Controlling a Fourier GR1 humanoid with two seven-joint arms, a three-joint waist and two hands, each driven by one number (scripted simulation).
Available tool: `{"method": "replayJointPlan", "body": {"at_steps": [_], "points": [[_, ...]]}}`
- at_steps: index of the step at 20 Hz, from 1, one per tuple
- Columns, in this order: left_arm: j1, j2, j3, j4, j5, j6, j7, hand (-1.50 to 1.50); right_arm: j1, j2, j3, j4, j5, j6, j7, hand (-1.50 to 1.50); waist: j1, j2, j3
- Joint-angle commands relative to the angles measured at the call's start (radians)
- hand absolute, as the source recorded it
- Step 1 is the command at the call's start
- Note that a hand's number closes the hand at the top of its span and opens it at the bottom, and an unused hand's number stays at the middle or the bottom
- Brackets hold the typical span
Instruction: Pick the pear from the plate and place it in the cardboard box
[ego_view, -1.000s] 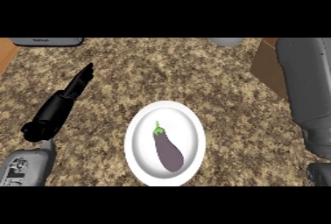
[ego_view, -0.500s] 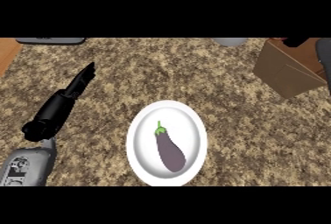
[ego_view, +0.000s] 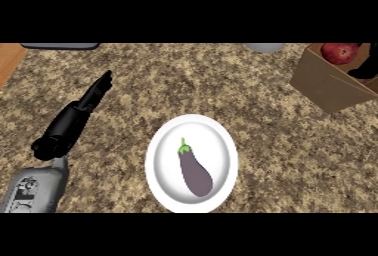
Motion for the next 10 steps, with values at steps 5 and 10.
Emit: {"method": "replayJointPlan", "body": {"at_steps": [5, 10], "points": [[0.013, -0.018, -0.015, 0.004, -0.015, 0.006, -0.010, 0.00, 0.009, -0.017, -0.035, 0.068, -0.057, 0.055, -0.249, -1.50, 0.002, -0.002, 0.001], [0.029, 0.008, 0.001, -0.008, 0.000, -0.015, 0.009, 0.00, -0.047, -0.013, -0.323, 0.031, -0.337, -0.047, -0.311, -1.50, -0.004, -0.007, 0.005]]}}
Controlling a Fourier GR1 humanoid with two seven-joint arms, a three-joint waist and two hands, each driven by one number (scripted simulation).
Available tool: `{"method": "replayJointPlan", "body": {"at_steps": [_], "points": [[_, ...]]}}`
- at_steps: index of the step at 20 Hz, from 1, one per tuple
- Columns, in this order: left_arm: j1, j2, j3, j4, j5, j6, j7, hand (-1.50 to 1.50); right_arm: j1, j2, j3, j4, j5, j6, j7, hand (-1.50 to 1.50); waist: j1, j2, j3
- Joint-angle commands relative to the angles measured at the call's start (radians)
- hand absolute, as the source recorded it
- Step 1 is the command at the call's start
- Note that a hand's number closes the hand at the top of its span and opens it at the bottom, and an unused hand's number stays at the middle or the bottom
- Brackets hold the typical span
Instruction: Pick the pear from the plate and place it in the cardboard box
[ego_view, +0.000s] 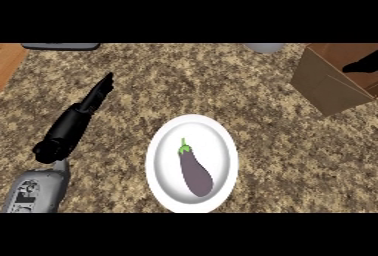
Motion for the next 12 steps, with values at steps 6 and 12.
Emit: {"method": "replayJointPlan", "body": {"at_steps": [6, 12], "points": [[0.011, 0.010, 0.013, -0.019, 0.007, -0.005, -0.003, 0.00, -0.027, -0.047, -0.413, 0.050, -0.391, -0.068, 0.048, -1.50, -0.006, 0.001, 0.000], [-0.021, 0.013, 0.020, 0.018, 0.012, -0.016, -0.021, 0.00, 0.030, -0.121, -0.475, 0.056, -0.454, -0.104, 0.018, -1.50, 0.009, 0.011, -0.001]]}}
